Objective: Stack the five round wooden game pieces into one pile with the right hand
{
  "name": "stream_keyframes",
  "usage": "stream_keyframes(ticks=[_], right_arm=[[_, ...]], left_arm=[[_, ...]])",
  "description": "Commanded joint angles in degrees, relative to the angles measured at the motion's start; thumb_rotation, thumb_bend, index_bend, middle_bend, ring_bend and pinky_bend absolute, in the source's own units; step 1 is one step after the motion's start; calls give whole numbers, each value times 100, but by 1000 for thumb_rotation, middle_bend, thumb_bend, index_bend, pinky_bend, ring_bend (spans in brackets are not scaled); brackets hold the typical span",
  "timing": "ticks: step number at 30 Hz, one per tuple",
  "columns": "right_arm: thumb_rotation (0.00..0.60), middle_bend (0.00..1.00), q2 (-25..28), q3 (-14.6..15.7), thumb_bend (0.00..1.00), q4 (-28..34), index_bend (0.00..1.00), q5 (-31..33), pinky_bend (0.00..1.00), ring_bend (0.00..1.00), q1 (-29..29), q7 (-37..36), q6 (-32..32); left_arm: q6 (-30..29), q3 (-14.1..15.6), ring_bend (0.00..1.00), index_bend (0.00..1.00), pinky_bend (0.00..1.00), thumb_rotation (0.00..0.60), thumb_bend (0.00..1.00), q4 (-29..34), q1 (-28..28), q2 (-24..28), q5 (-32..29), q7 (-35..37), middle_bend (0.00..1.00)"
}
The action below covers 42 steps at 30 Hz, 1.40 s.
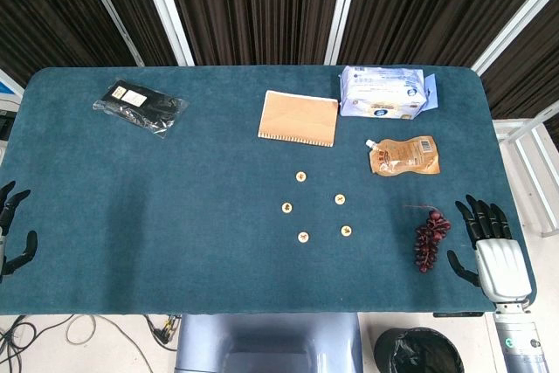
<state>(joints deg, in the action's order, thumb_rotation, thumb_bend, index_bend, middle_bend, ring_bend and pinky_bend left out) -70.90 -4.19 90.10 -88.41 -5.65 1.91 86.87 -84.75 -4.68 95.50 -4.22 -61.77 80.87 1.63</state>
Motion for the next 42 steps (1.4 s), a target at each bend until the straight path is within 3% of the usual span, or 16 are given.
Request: stream_keyframes(ticks=[1, 20, 28, 32, 36, 42], right_arm=[[600, 0, 2, -2, 417, -3, 43, 7, 0, 0, 0, 3, -4], [600, 0, 45, -30, 416, 23, 43, 98, 0, 0, 10, -95, -30], [600, 0, 174, -26, 416, 123, 44, 38, 0, 0, 49, -516, 40], [600, 0, 194, -46, 417, 194, 84, 127, 0, 0, 37, -457, -29], [600, 0, 404, -222, 417, 426, 111, 332, 0, 0, -249, -688, -504], [600, 0, 930, -687, 416, 884, 111, 1116, 0, 0, -1141, -886, -2065]], left_arm=[[7, 3, 0, 143, 0, 600, 485, -4, -2, -1, 0, -6, 0], [7, -2, 0, 143, 0, 600, 485, -6, -4, -8, -10, -23, 0], [7, -24, 0, 143, 0, 600, 485, 6, -1, -3, -54, -3, 0], [-18, -43, 0, 143, 0, 600, 485, 25, 7, 0, -73, 1, 0], [7, -38, 0, 143, 0, 600, 485, 30, 2, -5, -89, -13, 0], [-5, -34, 0, 143, 0, 600, 485, 56, 6, -17, -82, -44, 0]])
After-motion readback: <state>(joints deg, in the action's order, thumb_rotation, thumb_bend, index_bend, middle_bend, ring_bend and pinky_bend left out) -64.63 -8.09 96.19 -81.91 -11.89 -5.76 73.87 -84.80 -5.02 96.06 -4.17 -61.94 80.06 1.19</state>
